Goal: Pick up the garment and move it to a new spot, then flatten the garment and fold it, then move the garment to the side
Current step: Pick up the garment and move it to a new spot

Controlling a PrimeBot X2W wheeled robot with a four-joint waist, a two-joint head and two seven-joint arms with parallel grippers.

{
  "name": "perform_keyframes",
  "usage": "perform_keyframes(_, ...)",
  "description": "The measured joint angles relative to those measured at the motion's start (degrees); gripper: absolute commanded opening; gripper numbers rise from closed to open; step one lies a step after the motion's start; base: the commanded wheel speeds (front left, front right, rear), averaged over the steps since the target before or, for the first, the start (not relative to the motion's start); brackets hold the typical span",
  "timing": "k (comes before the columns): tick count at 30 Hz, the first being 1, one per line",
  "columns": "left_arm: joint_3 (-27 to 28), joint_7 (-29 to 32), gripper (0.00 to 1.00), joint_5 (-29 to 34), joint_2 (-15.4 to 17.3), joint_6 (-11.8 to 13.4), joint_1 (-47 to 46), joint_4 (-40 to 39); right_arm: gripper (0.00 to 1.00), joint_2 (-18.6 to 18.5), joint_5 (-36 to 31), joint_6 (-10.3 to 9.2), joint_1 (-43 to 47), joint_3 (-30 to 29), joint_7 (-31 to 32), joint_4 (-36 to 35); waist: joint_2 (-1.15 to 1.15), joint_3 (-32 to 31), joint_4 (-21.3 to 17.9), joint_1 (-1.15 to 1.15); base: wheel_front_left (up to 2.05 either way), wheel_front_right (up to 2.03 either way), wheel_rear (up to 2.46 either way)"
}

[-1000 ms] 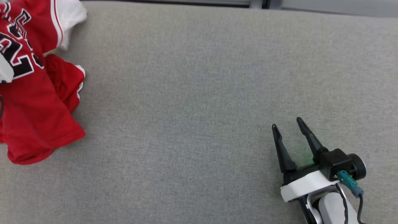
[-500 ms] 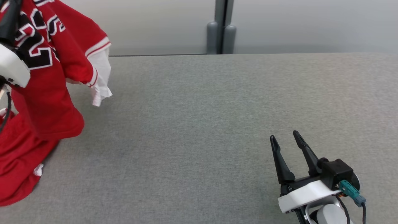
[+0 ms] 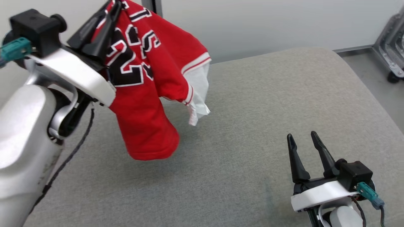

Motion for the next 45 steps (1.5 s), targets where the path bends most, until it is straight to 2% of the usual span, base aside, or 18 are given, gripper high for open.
perform_keyframes(4, -1.36, -0.59, 0.00, -0.16, -4.26, 1.08, -0.01, 1.98, 1.00, 0.02, 1.23, 0.00, -0.73, 0.21, 0.00, -0.38, 0.00, 0.43, -3.63, 0.00, 0.00, 0.00, 0.00)
perform_keyframes(10, -5.15, -2.16, 0.00, 1.44, -8.90, 2.12, 1.16, 7.49, 1.00, -0.04, 2.36, 0.00, -0.83, -0.56, 0.00, -0.76, 0.00, 2.48, -8.16, 0.00, 0.00, 0.00, 0.00)
perform_keyframes(15, -8.99, -4.56, 0.00, 1.88, -12.98, 0.78, 5.75, 13.45, 1.00, -0.02, 3.12, 0.00, -1.12, -1.09, 0.00, -1.05, 0.00, 5.43, -9.93, 0.00, 0.00, 0.00, 0.00)
perform_keyframes(17, -11.49, -5.97, 0.00, 1.11, -16.75, -0.57, 8.68, 17.36, 1.00, -0.03, 3.10, 0.00, -1.36, -1.32, 0.00, -1.16, 0.00, 6.99, -10.05, 0.00, 0.00, 0.00, 0.00)
perform_keyframes(21, -14.93, -7.57, 0.00, -0.76, -21.84, -2.61, 12.22, 22.63, 1.00, 0.00, 2.65, 0.00, -1.88, -1.18, 0.00, -1.26, 0.00, 7.95, -8.58, 0.00, 0.00, 0.00, 0.00)
perform_keyframes(22, -15.82, -8.13, 0.42, -0.66, -22.50, -2.81, 12.56, 23.72, 1.00, -0.01, 2.50, 0.00, -2.02, -1.14, 0.00, -1.31, 0.00, 8.08, -8.08, 0.00, 0.00, 0.00, 0.00)
perform_keyframes(23, -16.08, -9.06, 1.00, -0.82, -23.25, -3.18, 12.76, 24.52, 1.00, -0.01, 2.48, 0.00, -2.16, -1.14, 0.00, -1.32, 0.00, 8.18, -7.56, 0.00, 0.00, 0.00, 0.00)
perform_keyframes(27, -16.17, -12.74, 1.00, -1.85, -24.93, -3.67, 13.49, 24.80, 1.00, 0.02, 1.56, 0.00, -2.55, -0.94, 0.00, -1.35, 0.00, 8.03, -5.10, 0.00, 0.00, 0.00, 0.00)
perform_keyframes(30, -14.45, -13.90, 1.00, -1.83, -25.08, -3.68, 14.17, 23.42, 1.00, 0.00, 1.03, 0.00, -2.38, -0.57, 0.00, -1.12, 0.00, 7.52, -3.63, 0.00, 0.00, 0.00, 0.00)
perform_keyframes(33, -8.01, -14.27, 1.00, -0.09, -24.17, -2.31, 17.95, 18.19, 1.00, 0.03, 0.54, 0.00, -1.12, -0.07, 0.00, -0.54, 0.00, 6.19, -1.36, 0.00, 0.00, 0.00, 0.00)
perform_keyframes(37, 3.60, -14.41, 1.00, 7.11, -22.06, 0.36, 26.96, 7.42, 1.00, 0.00, -0.05, 0.00, 0.61, 0.37, 0.00, -0.23, 0.00, 3.64, 1.80, 0.00, 0.00, 0.00, 0.00)
perform_keyframes(41, 13.69, -14.43, 1.00, 15.40, -21.86, 2.30, 37.04, -1.35, 1.00, 0.00, -0.45, 0.00, 1.91, 1.55, 0.00, -0.68, 0.00, 0.84, 4.90, 0.00, 0.00, 0.00, 0.00)
perform_keyframes(45, 21.73, -14.43, 1.00, 23.39, -22.71, 4.35, 44.83, -6.68, 1.00, 0.07, -3.32, 0.00, 2.06, 1.65, 0.01, -4.55, 0.00, -1.43, 7.87, 0.00, 0.00, 0.00, 0.00)
